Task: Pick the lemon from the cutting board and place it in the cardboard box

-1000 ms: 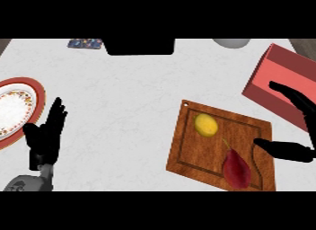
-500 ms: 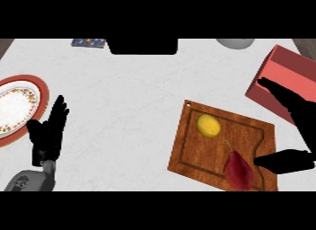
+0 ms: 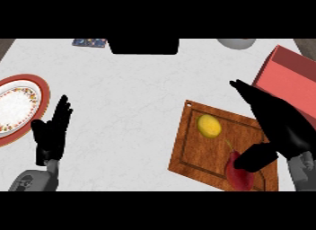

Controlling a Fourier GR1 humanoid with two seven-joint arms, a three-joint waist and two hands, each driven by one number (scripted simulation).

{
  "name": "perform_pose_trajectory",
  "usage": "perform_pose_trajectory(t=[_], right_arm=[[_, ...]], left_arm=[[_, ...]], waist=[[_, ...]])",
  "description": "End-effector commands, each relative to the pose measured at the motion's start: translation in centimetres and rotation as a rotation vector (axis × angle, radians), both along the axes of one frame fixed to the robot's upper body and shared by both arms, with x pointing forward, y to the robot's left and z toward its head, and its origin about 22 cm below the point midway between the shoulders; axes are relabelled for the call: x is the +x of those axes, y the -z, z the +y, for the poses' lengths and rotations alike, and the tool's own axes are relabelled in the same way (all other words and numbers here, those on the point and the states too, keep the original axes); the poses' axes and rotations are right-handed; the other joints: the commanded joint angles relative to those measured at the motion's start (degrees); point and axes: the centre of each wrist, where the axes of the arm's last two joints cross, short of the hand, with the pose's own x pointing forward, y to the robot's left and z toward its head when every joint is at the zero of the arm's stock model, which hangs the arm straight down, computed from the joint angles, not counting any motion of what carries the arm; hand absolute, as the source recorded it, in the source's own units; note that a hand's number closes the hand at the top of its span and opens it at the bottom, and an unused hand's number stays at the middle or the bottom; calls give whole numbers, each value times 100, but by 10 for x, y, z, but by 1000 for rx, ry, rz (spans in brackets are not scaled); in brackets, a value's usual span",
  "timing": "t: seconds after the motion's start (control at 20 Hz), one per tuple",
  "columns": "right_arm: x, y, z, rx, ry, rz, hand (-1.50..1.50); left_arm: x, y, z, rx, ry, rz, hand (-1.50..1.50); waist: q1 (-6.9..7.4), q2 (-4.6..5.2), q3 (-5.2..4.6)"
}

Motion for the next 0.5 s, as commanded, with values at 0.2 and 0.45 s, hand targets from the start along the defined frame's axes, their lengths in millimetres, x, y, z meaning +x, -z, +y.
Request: perform_pose_trajectory(t=[0.2,0.45], right_arm=[[9,11,26,-36,25,98,-150],[10,33,55,-28,47,111,-150]], left_arm=[[6,-5,-2,-8,-10,7,0],[-2,13,2,-12,-9,3,0]], waist=[[-30,-1,4],[-28,4,3]])
